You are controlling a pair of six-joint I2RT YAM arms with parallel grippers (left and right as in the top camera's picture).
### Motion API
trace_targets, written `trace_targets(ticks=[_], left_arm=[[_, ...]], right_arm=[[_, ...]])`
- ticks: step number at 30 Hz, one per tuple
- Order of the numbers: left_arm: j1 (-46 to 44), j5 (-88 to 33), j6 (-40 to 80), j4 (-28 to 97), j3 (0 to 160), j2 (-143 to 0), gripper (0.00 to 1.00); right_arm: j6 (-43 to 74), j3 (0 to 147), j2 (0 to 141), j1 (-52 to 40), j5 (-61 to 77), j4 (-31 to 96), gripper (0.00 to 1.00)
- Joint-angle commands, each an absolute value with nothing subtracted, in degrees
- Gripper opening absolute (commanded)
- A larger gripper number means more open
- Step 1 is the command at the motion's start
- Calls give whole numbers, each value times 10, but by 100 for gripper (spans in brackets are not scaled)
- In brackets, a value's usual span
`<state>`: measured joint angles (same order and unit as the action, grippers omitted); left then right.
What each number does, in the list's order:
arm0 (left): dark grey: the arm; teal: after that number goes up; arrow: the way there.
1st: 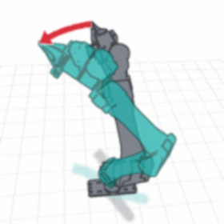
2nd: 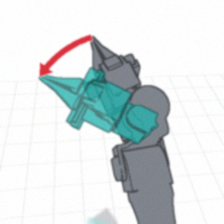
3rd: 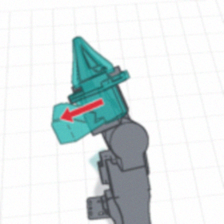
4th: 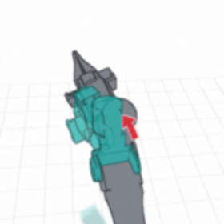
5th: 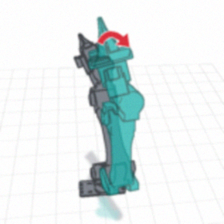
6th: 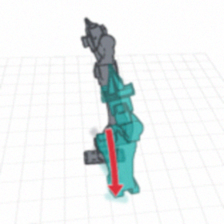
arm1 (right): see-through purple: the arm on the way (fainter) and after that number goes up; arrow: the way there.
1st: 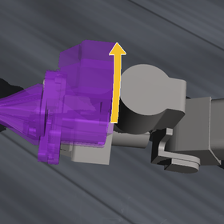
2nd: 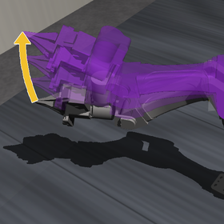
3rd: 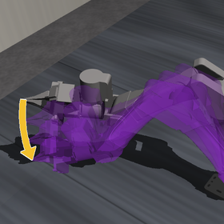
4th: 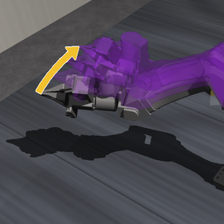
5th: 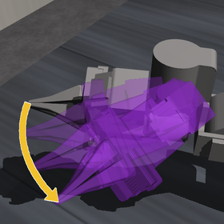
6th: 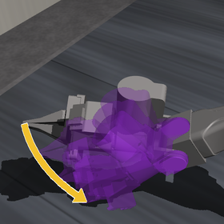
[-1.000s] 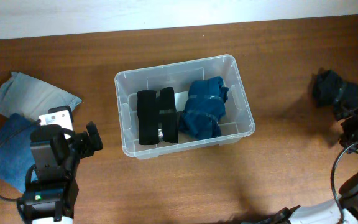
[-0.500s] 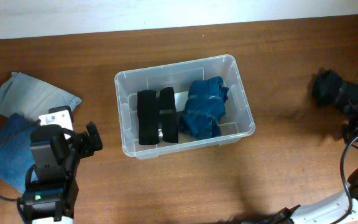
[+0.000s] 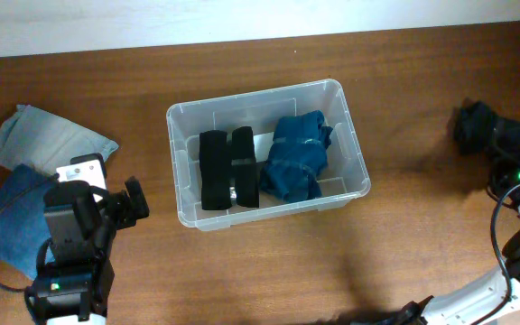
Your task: Pack container
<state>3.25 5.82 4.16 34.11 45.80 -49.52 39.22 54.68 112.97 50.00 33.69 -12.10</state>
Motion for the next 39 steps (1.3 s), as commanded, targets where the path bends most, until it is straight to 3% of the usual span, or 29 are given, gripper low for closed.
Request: trace_targets(ticks=[1,6,9,24,32,33,39], left_arm=[[35,54,47,339,472,-496,100],[35,54,47,339,472,-496,99],[35,54,47,339,472,-496,99],[35,54,47,339,472,-496,99],[35,54,47,338,472,-496,99],[35,54,47,337,472,-496,100],[35,54,47,336,472,-496,99]], right_arm=[[399,529,1157,482,297,-113,44],[399,529,1157,480,293,-119,15],[399,529,1157,480,293,-125,4],[361,532,1106,479,427,-138,4],[333,532,1014,481,391,-81,4],[333,532,1011,482,376,-68,10],[406,531,1010,496,246,91,79]])
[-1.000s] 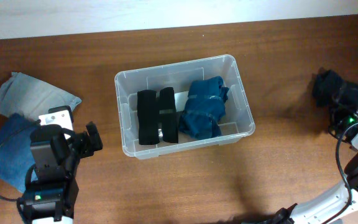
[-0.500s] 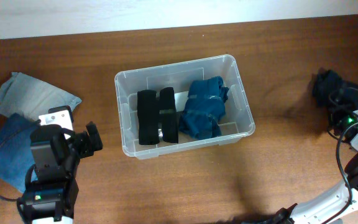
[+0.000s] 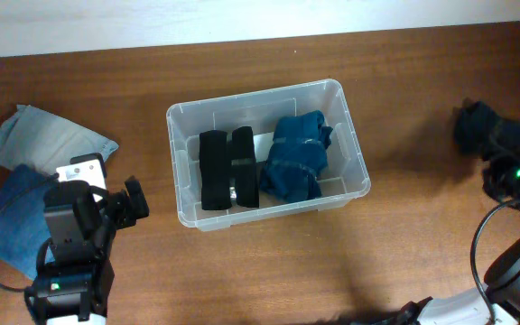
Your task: Pack container
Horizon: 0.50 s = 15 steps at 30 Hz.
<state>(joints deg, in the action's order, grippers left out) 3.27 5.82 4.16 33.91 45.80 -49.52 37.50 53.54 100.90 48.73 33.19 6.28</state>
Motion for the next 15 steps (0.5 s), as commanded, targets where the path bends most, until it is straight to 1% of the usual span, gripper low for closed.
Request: trace_targets(ticks=[1,2,3,9,15], left_arm=[[35,54,47,336,472,-496,100],[35,54,47,335,472,-496,100],[35,54,47,335,472,-496,99],[35,54,47,335,472,-496,99],[35,54,47,335,472,-496,99]], right_arm=[[410,531,1010,498,231,105,95],[410,531,1010,500,224,110,99],[410,531,1010,502,219,112,99],[410,531,1010,507,215,96,98],[439,531,1017,506,161,66,98]])
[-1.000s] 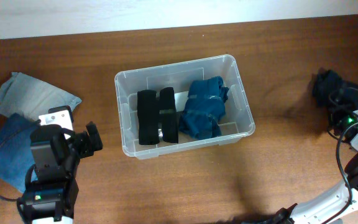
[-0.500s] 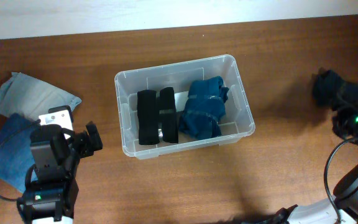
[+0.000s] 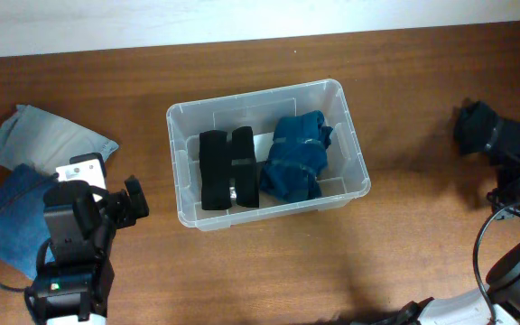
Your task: Pack container
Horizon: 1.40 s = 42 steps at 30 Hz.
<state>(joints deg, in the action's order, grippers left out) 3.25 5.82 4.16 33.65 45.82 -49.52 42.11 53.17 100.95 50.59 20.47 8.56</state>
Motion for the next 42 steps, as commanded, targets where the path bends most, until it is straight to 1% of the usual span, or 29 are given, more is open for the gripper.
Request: trace_targets(ticks=[1,9,12,13,16,17,19,20,21,22,25,26,27,28,29,31,36,39,42], left_arm=[[35,54,47,335,472,-496,100],[35,54,47,335,472,-496,100],[35,54,47,335,472,-496,100],[35,54,47,335,472,-496,100],[35,54,47,335,472,-496,99],[35,54,47,335,472,-496,100],[35,54,47,335,472,-496,99],[35,54,47,335,472,-496,99],[35,54,47,335,472,-496,100],[35,54,47,335,472,-496,99],[35,54,47,335,472,-496,99],[35,54,47,335,472,-496,99],[35,54,47,335,472,-496,99],[35,54,47,335,472,-496,99],[35,54,47,335,472,-496,99],[35,54,47,335,472,-496,99],[35,54,47,335,472,-496,100],[35,54,47,335,472,-496,99],[35,54,47,335,472,-496,99]], right_arm=[[439,531,1021,506,158,56,99],[439,531,1086,484,159,-38,100],[441,531,1112,474,159,-81,98],[440,531,1121,470,159,-99,96],[441,531,1143,462,160,-138,84],[441,531,1148,460,159,-145,83],[445,532,1163,455,157,-158,78],[445,531,1167,454,158,-162,73],[445,532,1172,454,158,-166,65],[445,531,1176,454,158,-170,60],[445,532,1184,454,158,-170,40],[445,531,1185,454,157,-170,35],[444,531,1185,454,158,-170,35],[444,531,1185,454,158,-173,29],[444,531,1185,454,158,-177,19],[444,532,1185,454,158,-183,4],[409,532,1185,454,172,-192,4],[382,534,1182,454,219,-202,4],[379,538,1165,454,266,-202,4]])
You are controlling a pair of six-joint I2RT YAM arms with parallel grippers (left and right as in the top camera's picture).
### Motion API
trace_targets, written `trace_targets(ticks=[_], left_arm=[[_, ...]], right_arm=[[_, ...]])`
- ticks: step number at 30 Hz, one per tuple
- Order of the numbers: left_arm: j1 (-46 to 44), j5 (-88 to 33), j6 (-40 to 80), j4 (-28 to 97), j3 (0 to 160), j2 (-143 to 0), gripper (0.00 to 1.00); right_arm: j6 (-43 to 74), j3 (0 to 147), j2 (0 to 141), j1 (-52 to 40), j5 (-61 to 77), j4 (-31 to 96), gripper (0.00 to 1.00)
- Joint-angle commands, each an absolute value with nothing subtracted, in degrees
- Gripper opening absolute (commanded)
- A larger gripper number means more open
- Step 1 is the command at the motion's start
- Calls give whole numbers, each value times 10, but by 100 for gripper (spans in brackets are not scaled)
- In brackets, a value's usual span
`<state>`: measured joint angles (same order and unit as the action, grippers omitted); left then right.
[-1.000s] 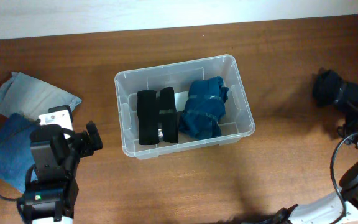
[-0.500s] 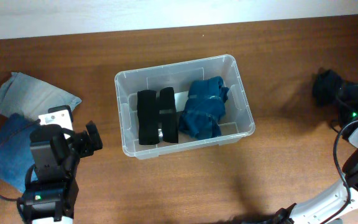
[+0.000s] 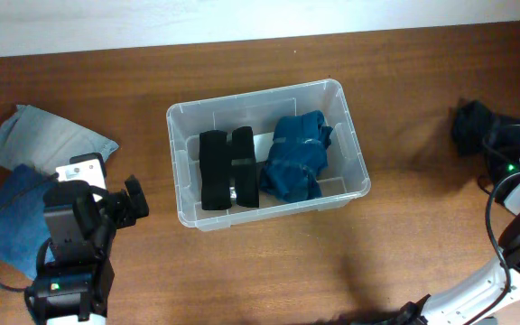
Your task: Pack container
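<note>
A clear plastic container [image 3: 177, 171] stands mid-table. Inside it lie a folded black cloth [image 3: 228, 169] on the left and a bunched dark blue cloth [image 3: 298, 155] on the right. A crumpled black cloth [image 3: 469, 126] lies on the table near the right edge. My right gripper [image 3: 495, 137] is at that cloth's right side; its dark fingers merge with the fabric, so its state is unclear. My left gripper [image 3: 135, 200] hovers left of the container, open and holding nothing.
A pale grey-blue cloth [image 3: 48, 135] and a blue cloth [image 3: 7, 221] lie at the far left, beside the left arm. Cables of the right arm loop along the table's right edge [image 3: 513, 190].
The right arm has shifted a little at the black cloth, and the cloth looks slightly more bunched to the left. The left arm and the container's contents are unchanged.
Throughout, the container held the black and dark blue cloths and the left arm stayed still. The right gripper was at the black cloth by the right edge at each moment, with small changes of pose; the cloth remains on the table there.
</note>
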<state>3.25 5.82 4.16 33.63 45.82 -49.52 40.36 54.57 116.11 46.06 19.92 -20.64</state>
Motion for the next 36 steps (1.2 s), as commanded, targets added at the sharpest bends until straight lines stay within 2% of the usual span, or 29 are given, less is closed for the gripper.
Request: trace_targets(ticks=[1,6,10,21,24,29,30,31,32,33,34,36], left_arm=[[35,54,47,335,472,-496,99],[35,54,47,335,472,-495,99],[35,54,47,335,472,-496,100],[35,54,47,335,472,-496,99],[35,54,47,337,472,-496,100],[36,54,47,342,471,-496,99],[35,54,47,342,471,-496,99],[35,54,47,341,471,-496,99],[35,54,47,341,471,-496,100],[35,54,47,341,471,-496,99],[36,54,47,341,471,-496,99],[35,54,47,341,471,-496,99]], right_arm=[[379,538,1156,453,279,-201,4],[363,542,1080,443,327,-171,4],[327,546,992,419,328,-92,4],[210,587,736,264,327,118,4],[195,605,687,197,240,172,4],[195,604,689,202,170,236,5],[195,604,692,210,156,252,17],[195,604,696,219,143,269,38],[195,604,700,232,135,284,61],[203,604,715,265,132,312,95],[206,604,726,286,135,324,99],[235,604,751,327,139,351,99]])
